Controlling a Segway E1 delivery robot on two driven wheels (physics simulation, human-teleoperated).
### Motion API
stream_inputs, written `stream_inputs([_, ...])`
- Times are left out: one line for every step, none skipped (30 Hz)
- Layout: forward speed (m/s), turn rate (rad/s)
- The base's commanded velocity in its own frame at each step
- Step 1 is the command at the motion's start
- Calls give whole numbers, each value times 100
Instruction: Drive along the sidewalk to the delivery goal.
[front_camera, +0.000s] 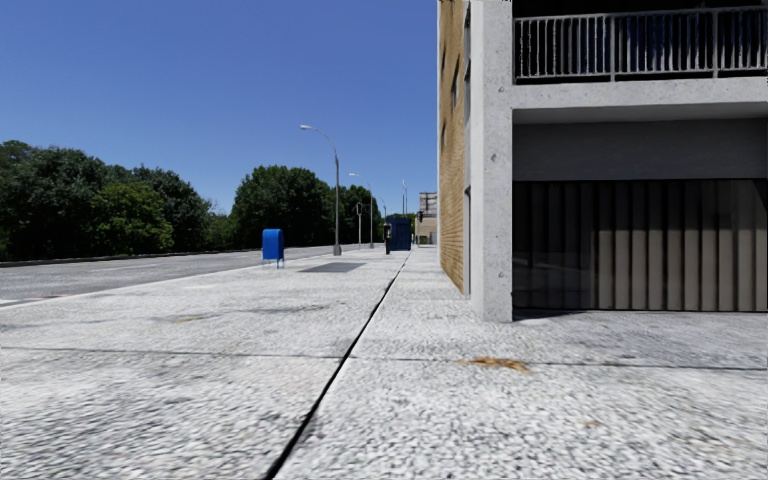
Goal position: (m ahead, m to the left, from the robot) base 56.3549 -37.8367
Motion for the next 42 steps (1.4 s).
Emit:
stream_inputs([200,0])
stream_inputs([200,0])
stream_inputs([200,0])
stream_inputs([200,0])
stream_inputs([200,0])
stream_inputs([200,0])
stream_inputs([200,0])
stream_inputs([200,0])
stream_inputs([200,0])
stream_inputs([200,0])
stream_inputs([200,0])
stream_inputs([200,0])
stream_inputs([200,0])
stream_inputs([200,0])
stream_inputs([200,0])
stream_inputs([200,0])
stream_inputs([200,0])
stream_inputs([200,0])
stream_inputs([200,0])
stream_inputs([200,0])
stream_inputs([200,0])
stream_inputs([200,0])
stream_inputs([200,0])
stream_inputs([200,0])
stream_inputs([200,0])
stream_inputs([200,0])
stream_inputs([200,0])
stream_inputs([200,0])
stream_inputs([200,0])
stream_inputs([200,0])
stream_inputs([200,0])
stream_inputs([200,0])
stream_inputs([200,0])
stream_inputs([200,0])
stream_inputs([200,0])
stream_inputs([200,0])
stream_inputs([200,0])
stream_inputs([200,0])
stream_inputs([200,0])
stream_inputs([200,0])
stream_inputs([200,0])
stream_inputs([200,0])
